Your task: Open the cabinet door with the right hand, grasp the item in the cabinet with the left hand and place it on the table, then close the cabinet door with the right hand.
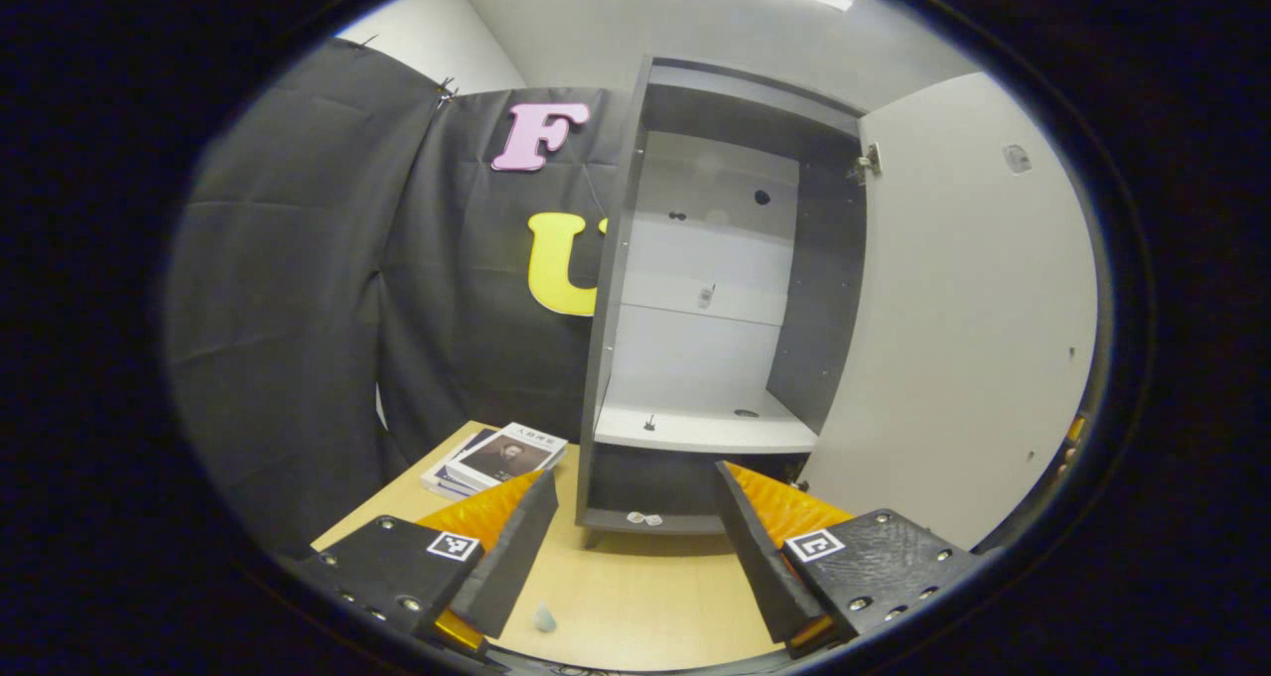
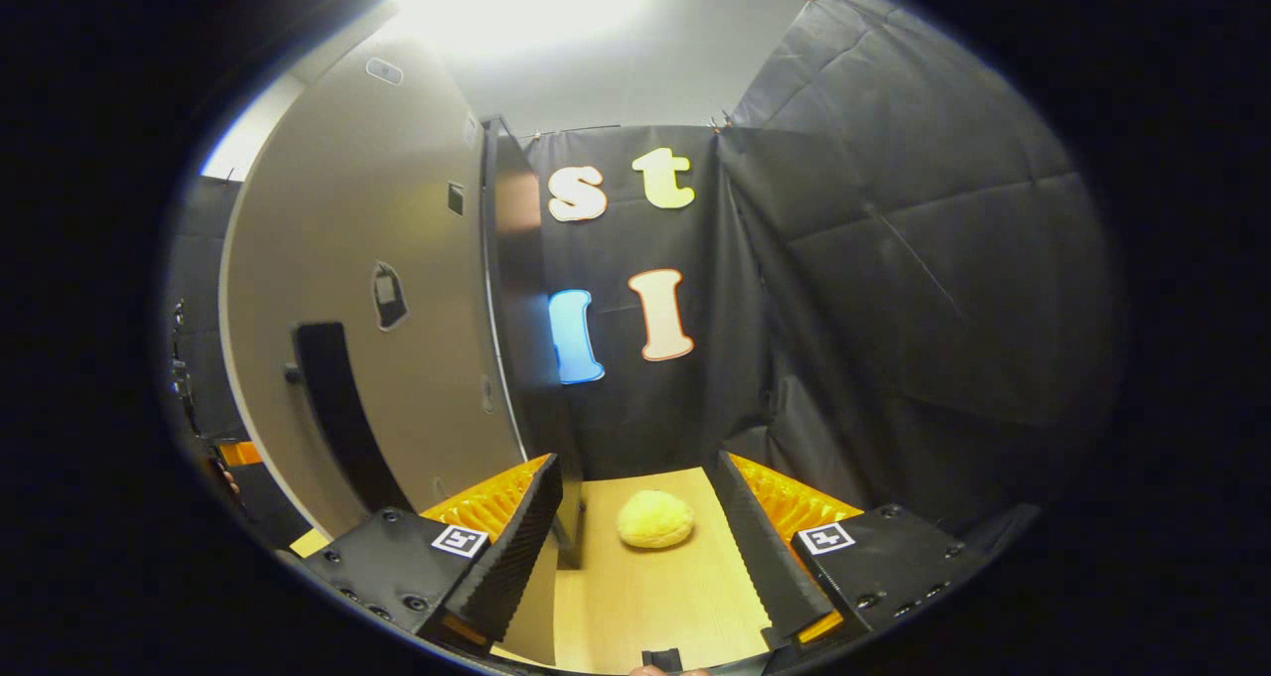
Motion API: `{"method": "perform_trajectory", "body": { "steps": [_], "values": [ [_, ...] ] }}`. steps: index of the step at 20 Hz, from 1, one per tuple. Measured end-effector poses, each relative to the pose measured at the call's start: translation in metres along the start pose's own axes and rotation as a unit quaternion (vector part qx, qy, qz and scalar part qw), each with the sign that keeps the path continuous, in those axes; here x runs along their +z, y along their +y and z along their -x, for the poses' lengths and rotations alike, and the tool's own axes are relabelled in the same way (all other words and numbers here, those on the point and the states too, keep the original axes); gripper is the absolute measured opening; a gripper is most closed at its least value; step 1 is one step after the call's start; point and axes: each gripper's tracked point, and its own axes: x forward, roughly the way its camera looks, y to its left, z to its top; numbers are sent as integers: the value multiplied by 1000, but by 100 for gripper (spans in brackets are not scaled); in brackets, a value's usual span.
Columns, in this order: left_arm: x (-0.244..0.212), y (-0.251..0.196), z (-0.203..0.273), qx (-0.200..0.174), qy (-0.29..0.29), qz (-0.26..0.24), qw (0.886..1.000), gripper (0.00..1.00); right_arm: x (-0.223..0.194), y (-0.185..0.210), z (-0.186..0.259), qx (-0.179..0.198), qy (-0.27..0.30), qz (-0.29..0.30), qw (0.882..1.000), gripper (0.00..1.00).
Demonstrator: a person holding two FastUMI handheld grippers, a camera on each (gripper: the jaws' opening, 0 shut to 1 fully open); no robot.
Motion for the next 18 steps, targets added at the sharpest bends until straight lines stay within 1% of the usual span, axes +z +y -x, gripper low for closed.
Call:
{"method": "perform_trajectory", "body": {
  "steps": [1,2,5,8,10,11,12,15,16,17,18],
  "values": [
    [2,4,-1,-1,-2,0,1000,96,4,5,3,6,6,3,1000,95],
    [3,9,-4,-2,-4,3,1000,96,10,11,6,8,9,4,1000,98],
    [4,23,-8,-21,-7,12,1000,96,27,30,10,20,5,-5,1000,98],
    [4,45,-11,-33,-4,-2,999,94,39,46,7,34,0,-10,999,97],
    [3,59,-14,-33,-2,-22,999,94,44,46,8,25,-1,3,1000,97],
    [3,64,-14,-35,-1,-29,999,96,45,45,8,16,-1,10,1000,97],
    [1,67,-16,-38,-2,-30,999,94,46,45,10,9,-1,13,1000,98],
    [-1,73,-19,-53,-3,-17,998,97,48,54,15,-6,-6,28,1000,97],
    [-1,78,-20,-53,-3,-17,998,97,48,61,17,-7,-7,32,999,97],
    [-1,83,-21,-52,-3,-20,998,94,45,68,17,-4,-5,34,999,97],
    [1,87,-22,-50,-4,-24,998,94,43,78,17,1,-1,32,999,97]
  ]
}}
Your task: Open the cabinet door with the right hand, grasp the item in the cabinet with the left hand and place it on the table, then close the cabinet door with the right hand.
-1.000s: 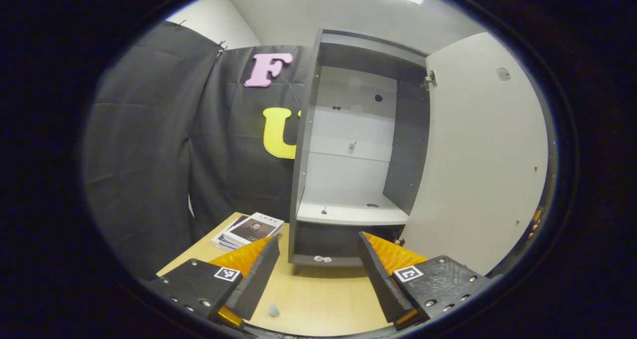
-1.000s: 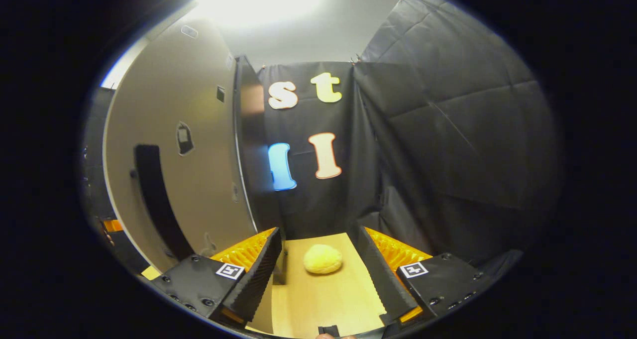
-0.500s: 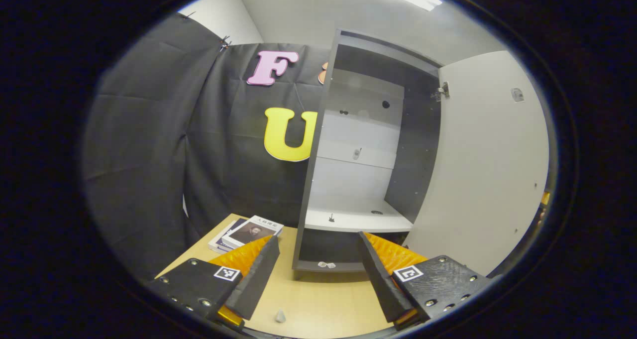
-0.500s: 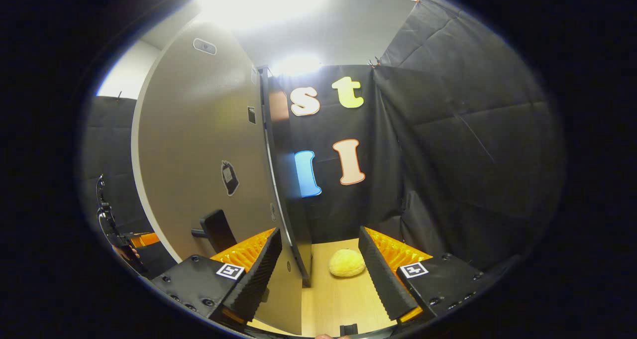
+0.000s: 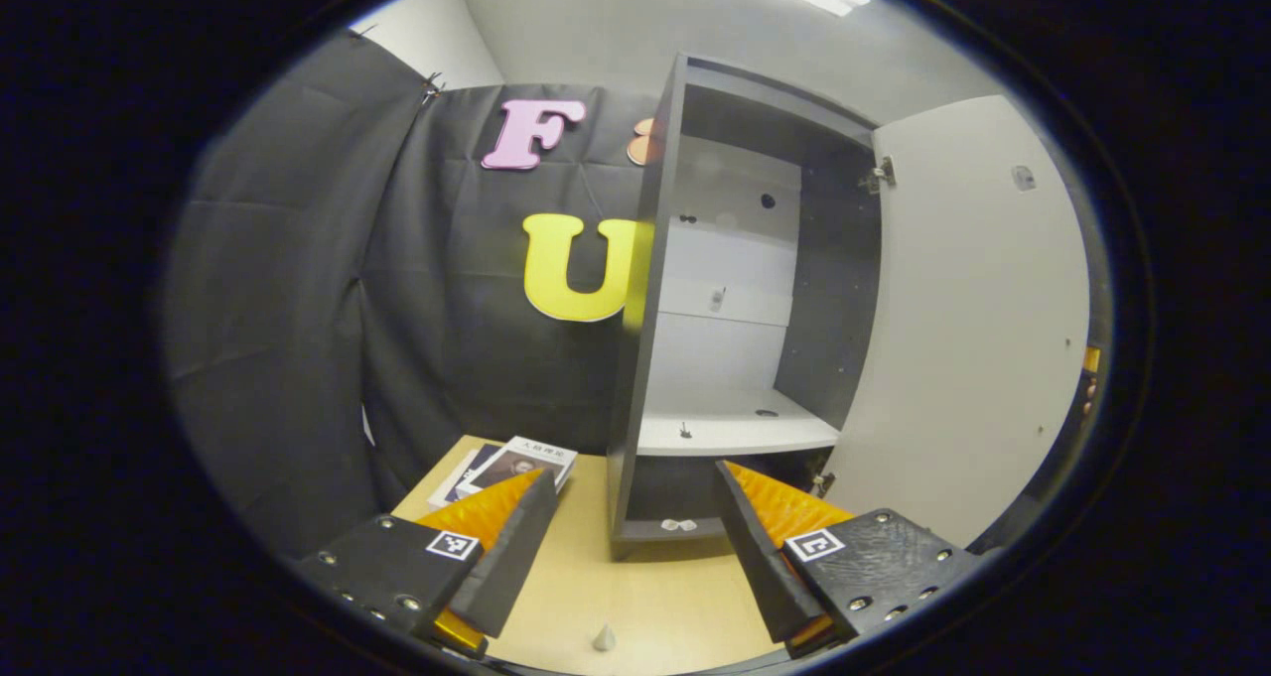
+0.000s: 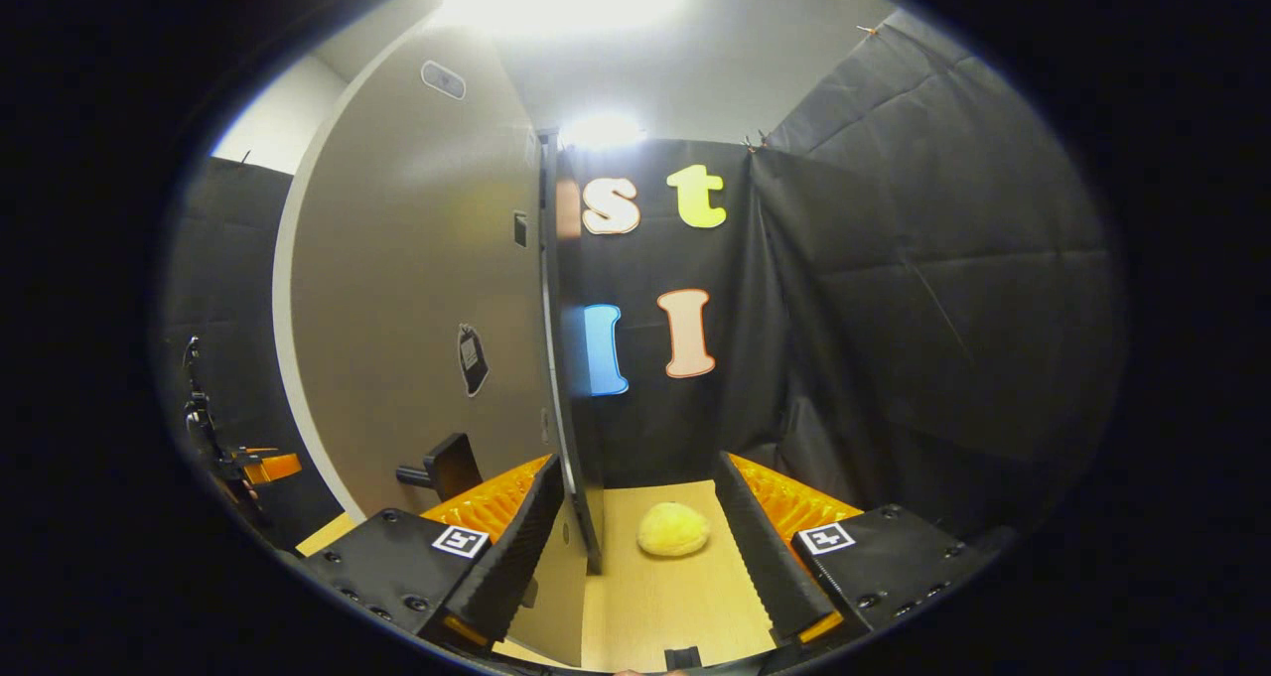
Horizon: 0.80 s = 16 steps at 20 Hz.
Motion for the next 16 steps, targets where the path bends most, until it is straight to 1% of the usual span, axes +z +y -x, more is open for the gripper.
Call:
{"method": "perform_trajectory", "body": {
  "steps": [1,2,5,6,10,12,16],
  "values": [
    [1,2,-1,0,-2,-1,1000,96,-1,9,1,6,1,-2,1000,97],
    [3,4,-1,0,-5,-1,1000,96,-1,19,1,13,0,-4,1000,97],
    [11,23,1,19,-27,-11,999,96,-8,48,-1,41,4,-25,999,98],
    [12,27,3,22,-28,-15,999,94,-10,56,-2,51,9,-35,998,98],
    [9,43,4,32,-25,-21,999,94,-11,87,-8,82,10,-50,995,97],
    [7,53,5,37,-22,-16,999,94,-14,98,-13,89,12,-48,995,97],
    [5,73,6,46,-22,-7,999,94,-14,109,-18,87,15,-41,995,98]
  ]
}}
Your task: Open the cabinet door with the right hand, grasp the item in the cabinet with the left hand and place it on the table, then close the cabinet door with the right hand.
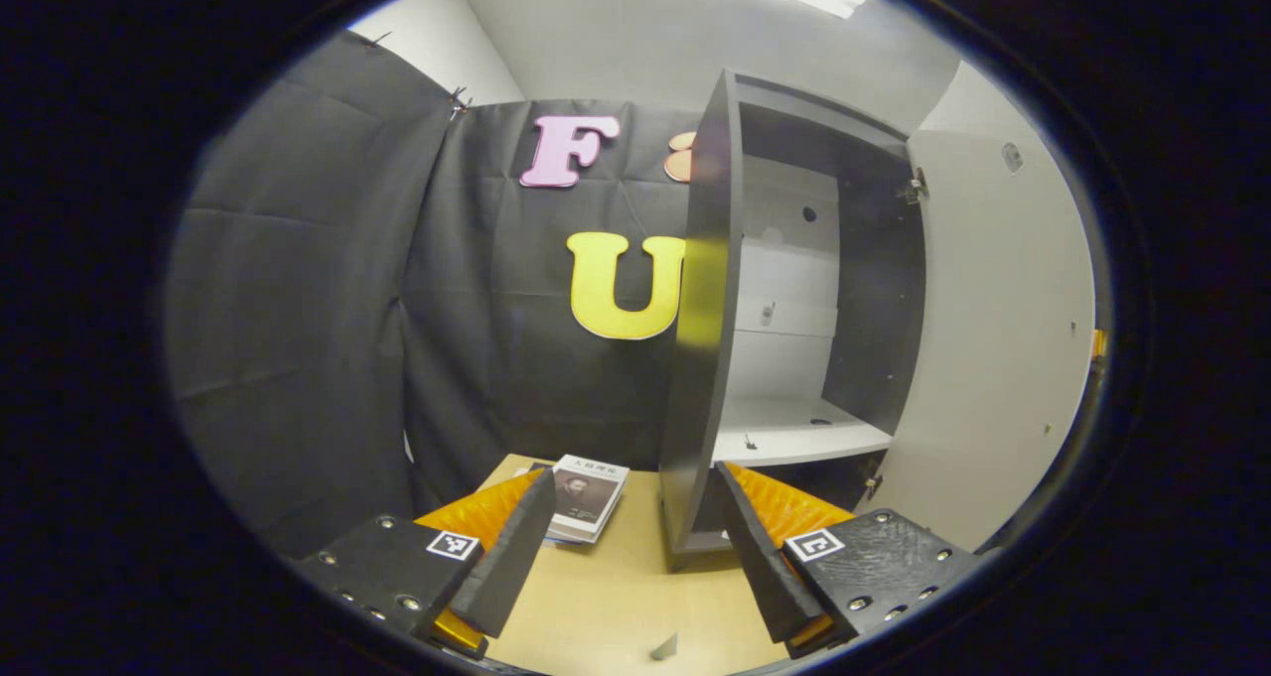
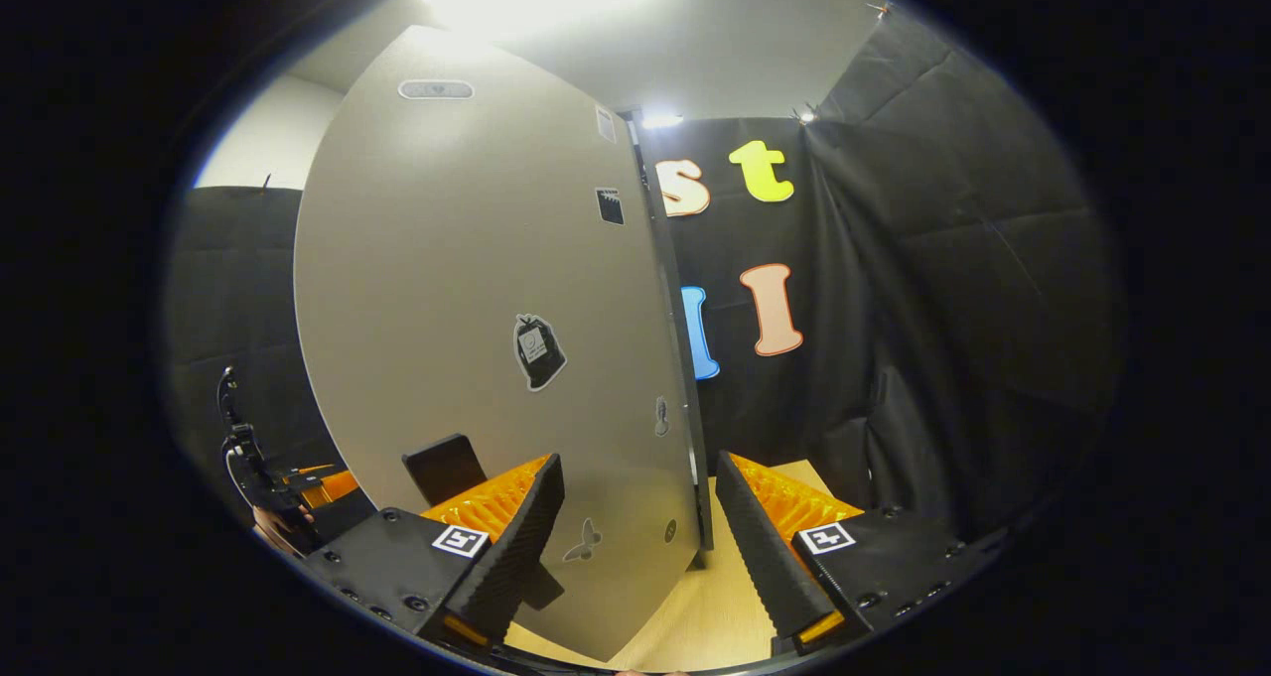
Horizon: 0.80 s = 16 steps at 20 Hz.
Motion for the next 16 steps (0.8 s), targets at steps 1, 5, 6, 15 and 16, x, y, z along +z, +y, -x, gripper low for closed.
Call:
{"method": "perform_trajectory", "body": {
  "steps": [1,5,6,15,16],
  "values": [
    [-3,5,-1,3,2,0,1000,94,0,1,-2,0,0,0,1000,97],
    [-6,19,-3,5,8,1,1000,94,-2,27,-22,16,7,-5,1000,92],
    [-7,22,-4,6,10,3,1000,94,-2,36,-26,21,8,-5,1000,97],
    [-9,74,-8,25,9,21,999,94,-10,129,-83,85,-10,-44,995,97],
    [-10,80,-9,26,11,21,999,94,-9,142,-90,104,-15,-61,993,98]
  ]
}}
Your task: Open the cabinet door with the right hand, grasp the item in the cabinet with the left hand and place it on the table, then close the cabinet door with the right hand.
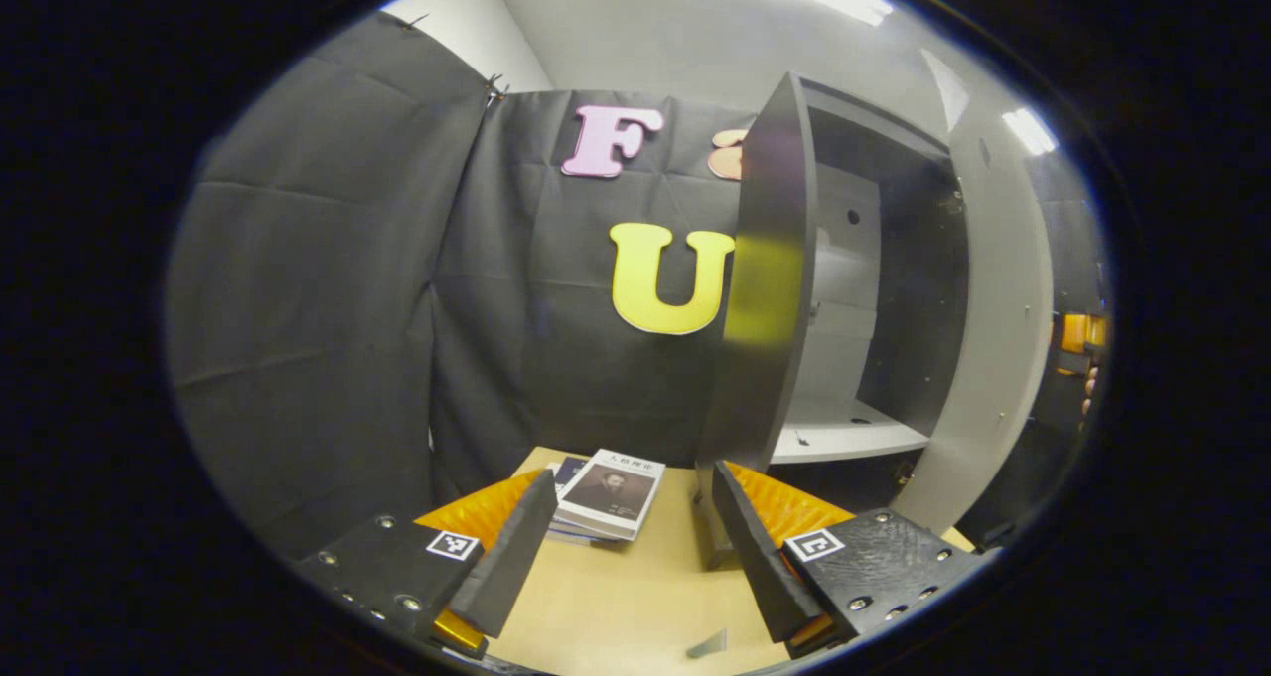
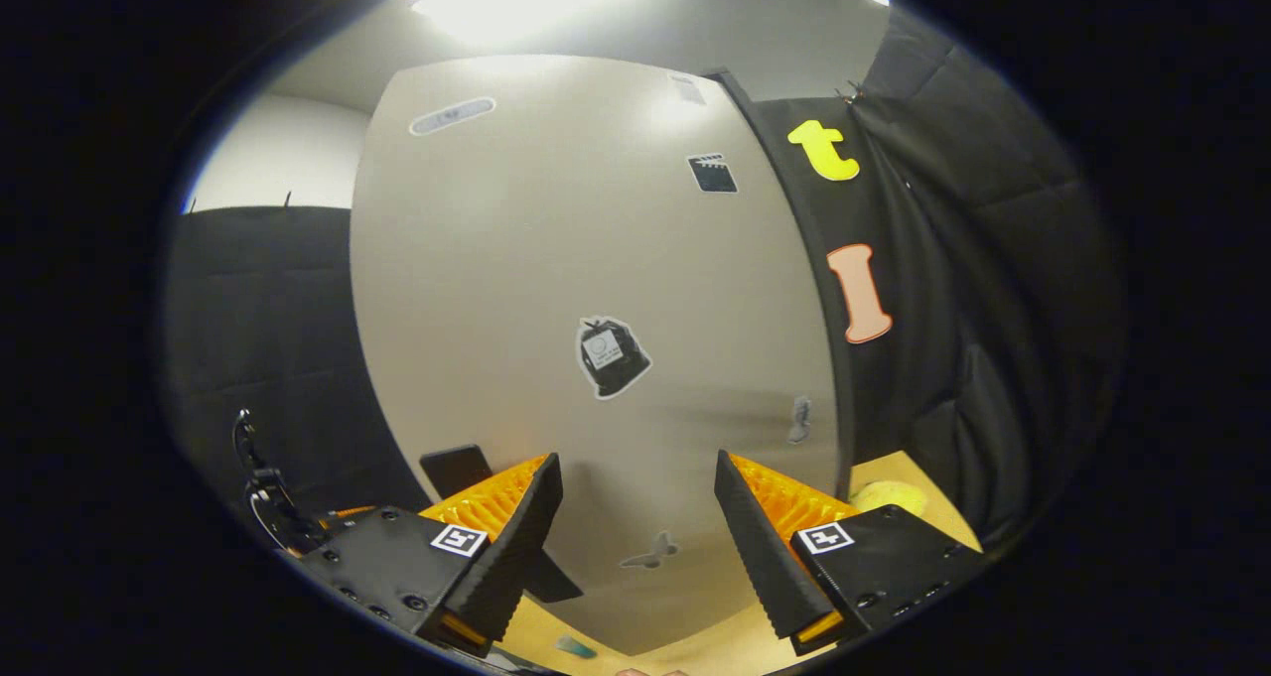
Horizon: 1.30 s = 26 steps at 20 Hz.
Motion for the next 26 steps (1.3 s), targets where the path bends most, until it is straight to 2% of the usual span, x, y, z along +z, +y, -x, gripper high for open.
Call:
{"method": "perform_trajectory", "body": {
  "steps": [2,7,11,18,19,24,26],
  "values": [
    [0,12,-1,3,3,-3,1000,96,-7,14,-13,20,0,-26,999,98],
    [-11,17,-14,-1,20,-9,1000,94,-7,11,-9,5,-5,-38,999,98],
    [-13,-12,-16,-20,26,-1,999,94,4,-32,20,-35,-23,-48,998,98],
    [2,-91,6,-34,6,-10,999,94,29,-111,77,-69,-46,-83,993,97],
    [1,-101,10,-33,6,-11,999,97,31,-122,83,-73,-47,-88,992,98],
    [-4,-145,29,-19,12,-29,999,94,28,-178,116,-89,-41,-104,990,98],
    [-12,-162,35,-10,18,-24,1000,94,26,-194,121,-85,-27,-103,991,98]
  ]
}}
